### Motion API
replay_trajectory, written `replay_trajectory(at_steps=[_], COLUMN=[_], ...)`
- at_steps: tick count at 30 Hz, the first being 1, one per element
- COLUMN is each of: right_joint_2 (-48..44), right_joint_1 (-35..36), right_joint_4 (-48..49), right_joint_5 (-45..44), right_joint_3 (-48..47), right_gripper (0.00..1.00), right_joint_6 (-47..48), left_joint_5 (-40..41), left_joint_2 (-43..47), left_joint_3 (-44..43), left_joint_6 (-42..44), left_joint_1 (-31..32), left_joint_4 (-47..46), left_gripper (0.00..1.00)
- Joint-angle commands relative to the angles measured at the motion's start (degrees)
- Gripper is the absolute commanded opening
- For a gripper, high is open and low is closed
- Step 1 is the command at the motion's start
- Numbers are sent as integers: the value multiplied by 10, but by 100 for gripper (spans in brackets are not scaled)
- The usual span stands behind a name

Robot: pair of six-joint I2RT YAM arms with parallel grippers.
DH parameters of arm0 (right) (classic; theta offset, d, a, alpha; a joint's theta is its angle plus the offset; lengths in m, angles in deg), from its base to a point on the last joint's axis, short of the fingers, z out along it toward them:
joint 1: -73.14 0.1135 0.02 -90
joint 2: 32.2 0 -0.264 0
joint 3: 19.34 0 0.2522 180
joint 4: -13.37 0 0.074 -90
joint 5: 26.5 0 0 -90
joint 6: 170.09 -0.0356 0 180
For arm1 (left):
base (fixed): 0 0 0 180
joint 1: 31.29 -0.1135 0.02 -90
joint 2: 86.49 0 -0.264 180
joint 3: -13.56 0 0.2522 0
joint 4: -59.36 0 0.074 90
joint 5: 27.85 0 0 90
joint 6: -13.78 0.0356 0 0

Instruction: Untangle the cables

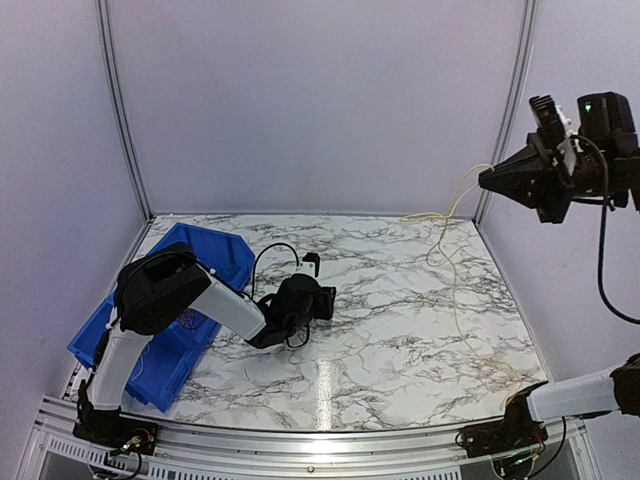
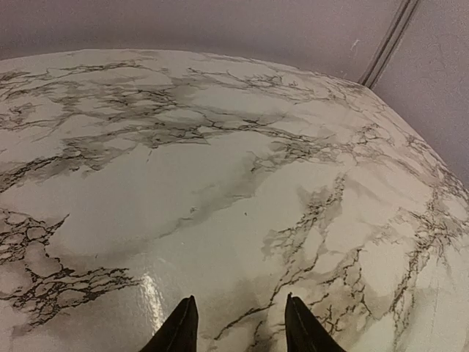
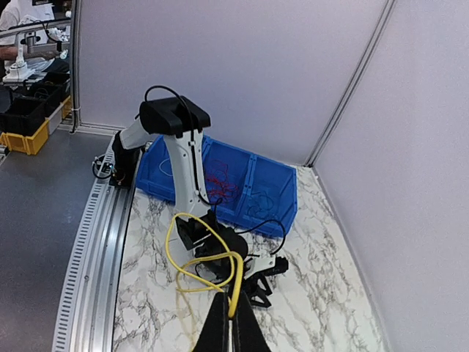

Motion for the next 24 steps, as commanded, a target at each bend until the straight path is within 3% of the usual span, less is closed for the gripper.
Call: replay_trajectory(at_steps=[1,7,12,18,24], right_joint_2=[-34,-72,-46,4,50], right_joint_1=[-5,-5,13,96,135], right_joint_4=[90,196,230,254,246], right_joint_5=[-22,-71,-118,-184,-179], right_joint_3=[140,311,371,396,365], right_gripper=[0,4,4,2,2], right_joint_6=[-32,-57,-56,-64,-67], left_joint_5=[-42,-39,-22,-140,-277], left_joint_2=[93,238,352,447,429], left_joint_3=[37,138,222,246,194], left_joint_6=[32,83,113,181,176], left_joint_1=[12,40,62,88,92], left_joint_4=[-2,-54,-69,-75,-33], left_gripper=[44,48,50,51,54])
